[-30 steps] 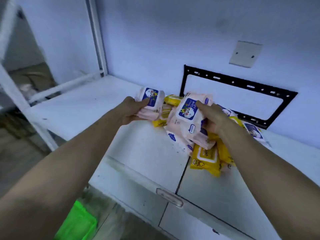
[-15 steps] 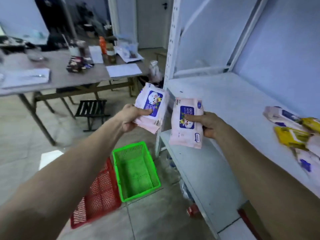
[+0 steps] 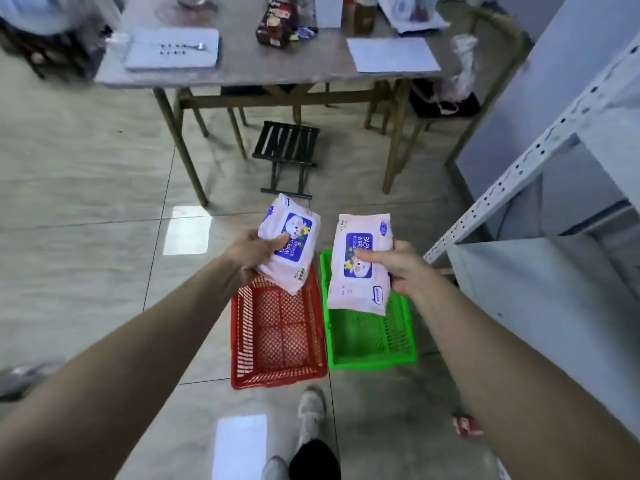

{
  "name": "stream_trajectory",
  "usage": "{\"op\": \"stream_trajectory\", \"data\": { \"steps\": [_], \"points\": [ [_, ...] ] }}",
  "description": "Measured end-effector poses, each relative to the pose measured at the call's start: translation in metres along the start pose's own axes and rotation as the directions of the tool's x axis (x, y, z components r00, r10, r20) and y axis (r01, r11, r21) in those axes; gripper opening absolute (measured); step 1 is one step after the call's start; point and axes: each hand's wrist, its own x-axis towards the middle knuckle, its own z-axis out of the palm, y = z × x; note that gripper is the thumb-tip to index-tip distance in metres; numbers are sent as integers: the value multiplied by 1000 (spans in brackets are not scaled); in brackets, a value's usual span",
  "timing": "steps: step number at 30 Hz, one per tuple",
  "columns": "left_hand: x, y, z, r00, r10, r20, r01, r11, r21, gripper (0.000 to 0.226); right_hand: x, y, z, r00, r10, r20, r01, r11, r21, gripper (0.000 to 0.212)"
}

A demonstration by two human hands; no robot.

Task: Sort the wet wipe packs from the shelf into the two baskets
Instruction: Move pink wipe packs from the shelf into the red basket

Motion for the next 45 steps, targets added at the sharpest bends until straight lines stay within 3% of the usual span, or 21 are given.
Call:
{"op": "stream_trajectory", "data": {
  "steps": [7,13,16,20,24,27,29,30,33,36,38,43,45],
  "points": [
    [109,-76,-71,976,-160,-147,157,987,-30,34,141,59,61,993,114,29,-109,984,-138,24],
    [214,-187,-113,927,-286,-242,277,958,-70,42,266,164,110,989,145,-35,-149,976,-160,47],
    [278,-272,-127,887,-312,-339,339,940,22,47,338,245,126,981,166,-103,-183,966,-182,38],
    [352,-375,-140,820,-280,-499,422,885,197,52,419,344,139,967,180,-179,-222,942,-251,49],
    [419,-455,-153,801,-277,-531,412,898,153,52,488,417,151,964,192,-186,-237,935,-264,48],
    [456,-486,-160,836,-276,-474,328,944,29,42,532,446,162,971,188,-149,-221,940,-259,54],
    [473,-499,-162,845,-220,-488,311,944,113,42,554,460,169,979,118,-167,-176,902,-394,63],
    [479,-505,-161,839,-165,-519,328,913,241,44,560,465,171,980,67,-186,-155,843,-515,69],
    [477,-526,-154,857,51,-513,342,687,641,62,556,480,175,982,-57,-179,-97,664,-741,73],
    [457,-532,-146,897,157,-414,286,508,812,83,538,482,171,991,-67,-115,-53,593,-803,71],
    [440,-521,-143,915,152,-373,294,381,877,84,518,468,164,994,-53,-94,-48,564,-825,66],
    [373,-439,-135,963,-6,-271,264,252,931,77,428,389,142,998,-54,-30,-1,459,-888,46],
    [335,-395,-126,971,-67,-231,240,244,940,73,381,345,131,998,-62,16,42,451,-891,44]
  ]
}}
